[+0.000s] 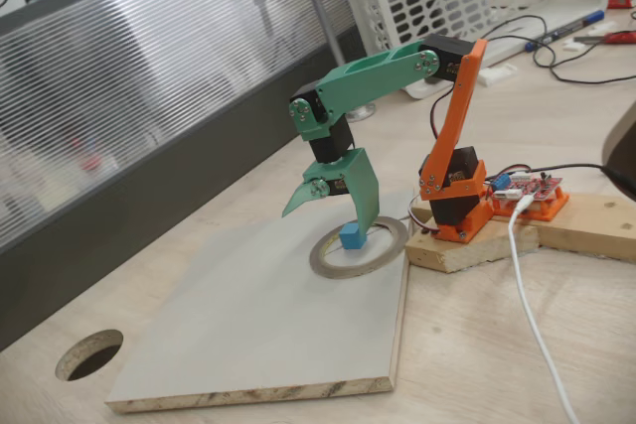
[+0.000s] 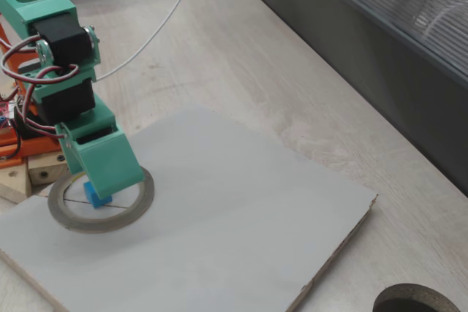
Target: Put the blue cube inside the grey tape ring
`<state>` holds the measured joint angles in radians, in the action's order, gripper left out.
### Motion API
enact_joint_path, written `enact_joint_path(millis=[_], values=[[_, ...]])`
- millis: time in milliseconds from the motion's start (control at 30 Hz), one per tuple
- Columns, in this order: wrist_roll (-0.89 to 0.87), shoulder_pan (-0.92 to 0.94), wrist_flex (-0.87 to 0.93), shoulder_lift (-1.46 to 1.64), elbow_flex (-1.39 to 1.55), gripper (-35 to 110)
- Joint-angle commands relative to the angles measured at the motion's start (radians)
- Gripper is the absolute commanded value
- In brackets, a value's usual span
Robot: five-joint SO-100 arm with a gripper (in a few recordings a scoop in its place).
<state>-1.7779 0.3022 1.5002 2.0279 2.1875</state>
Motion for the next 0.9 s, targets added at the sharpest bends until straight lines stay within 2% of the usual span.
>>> enact_joint_path(millis=[0, 167, 333, 733, 867], values=[[-0.012, 0.014, 0.1, 0.025, -0.1, 95], [-0.012, 0.018, 0.356, 0.012, -0.368, 86], [-0.012, 0.018, 0.509, 0.006, -0.503, 81], [0.0, 0.011, 0.514, -0.028, -0.502, 80], [-0.002, 0.017, 0.515, -0.026, -0.502, 69]])
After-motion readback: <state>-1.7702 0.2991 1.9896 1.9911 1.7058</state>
